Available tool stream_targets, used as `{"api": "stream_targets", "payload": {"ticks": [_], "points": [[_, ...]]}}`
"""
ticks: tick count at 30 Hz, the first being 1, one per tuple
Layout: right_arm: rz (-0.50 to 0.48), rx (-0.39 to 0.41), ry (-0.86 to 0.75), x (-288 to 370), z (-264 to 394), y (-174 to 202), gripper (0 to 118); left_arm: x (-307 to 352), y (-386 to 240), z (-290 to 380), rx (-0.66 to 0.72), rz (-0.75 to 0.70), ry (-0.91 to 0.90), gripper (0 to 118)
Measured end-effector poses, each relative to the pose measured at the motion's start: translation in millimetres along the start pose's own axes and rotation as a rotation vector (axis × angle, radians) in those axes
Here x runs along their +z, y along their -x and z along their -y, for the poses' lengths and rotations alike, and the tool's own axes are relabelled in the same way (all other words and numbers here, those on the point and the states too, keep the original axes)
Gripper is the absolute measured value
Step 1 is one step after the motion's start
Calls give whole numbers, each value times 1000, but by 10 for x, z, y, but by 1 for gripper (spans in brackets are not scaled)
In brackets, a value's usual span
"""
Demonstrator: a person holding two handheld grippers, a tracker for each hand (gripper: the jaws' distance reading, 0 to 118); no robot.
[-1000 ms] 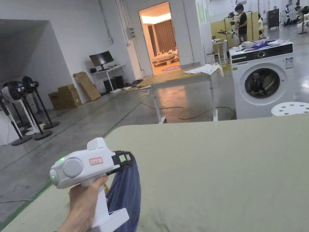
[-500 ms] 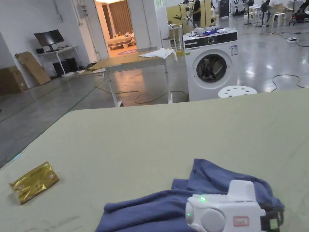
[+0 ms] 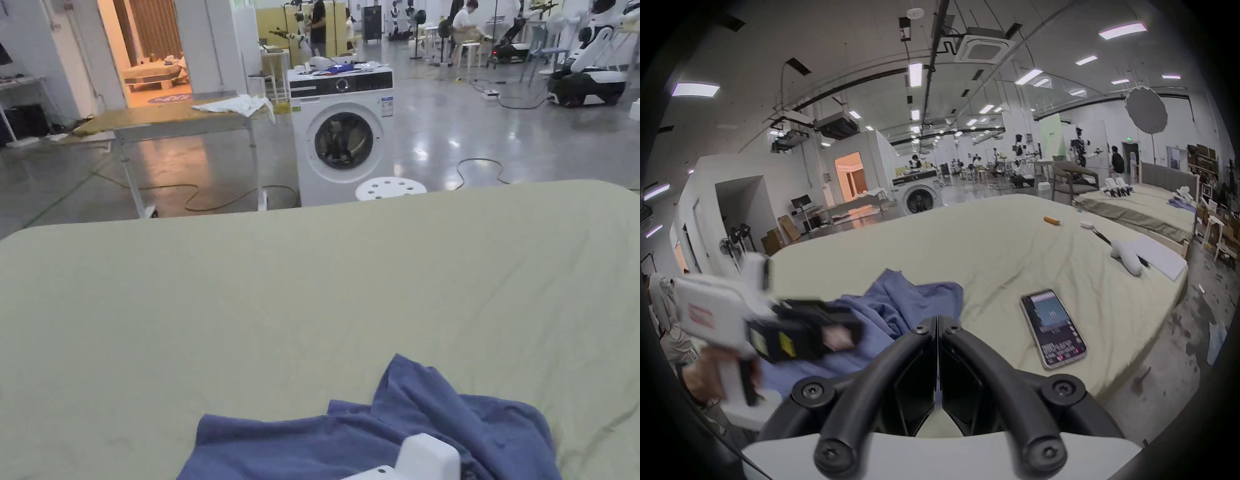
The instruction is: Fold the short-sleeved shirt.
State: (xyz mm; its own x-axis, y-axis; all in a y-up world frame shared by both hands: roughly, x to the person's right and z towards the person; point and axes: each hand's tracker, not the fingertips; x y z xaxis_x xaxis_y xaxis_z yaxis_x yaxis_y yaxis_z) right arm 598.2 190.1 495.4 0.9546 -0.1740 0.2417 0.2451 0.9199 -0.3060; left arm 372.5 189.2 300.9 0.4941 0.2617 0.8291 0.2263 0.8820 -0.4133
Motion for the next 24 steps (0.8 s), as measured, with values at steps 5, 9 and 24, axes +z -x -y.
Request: {"api": "stream_targets", "payload": {"ticks": [5,9,24], "points": [[-100,55,-90,-50,-257,249,0,1275,75,-372,-203,-375,-263,71],[-162,65,-154,-37,-385,414,0,1958,-64,-236,-248,-745,-411,70],[-185,273,-278,231,-472,712,0,2667,-422,143,-124,-815,-456,0]]}}
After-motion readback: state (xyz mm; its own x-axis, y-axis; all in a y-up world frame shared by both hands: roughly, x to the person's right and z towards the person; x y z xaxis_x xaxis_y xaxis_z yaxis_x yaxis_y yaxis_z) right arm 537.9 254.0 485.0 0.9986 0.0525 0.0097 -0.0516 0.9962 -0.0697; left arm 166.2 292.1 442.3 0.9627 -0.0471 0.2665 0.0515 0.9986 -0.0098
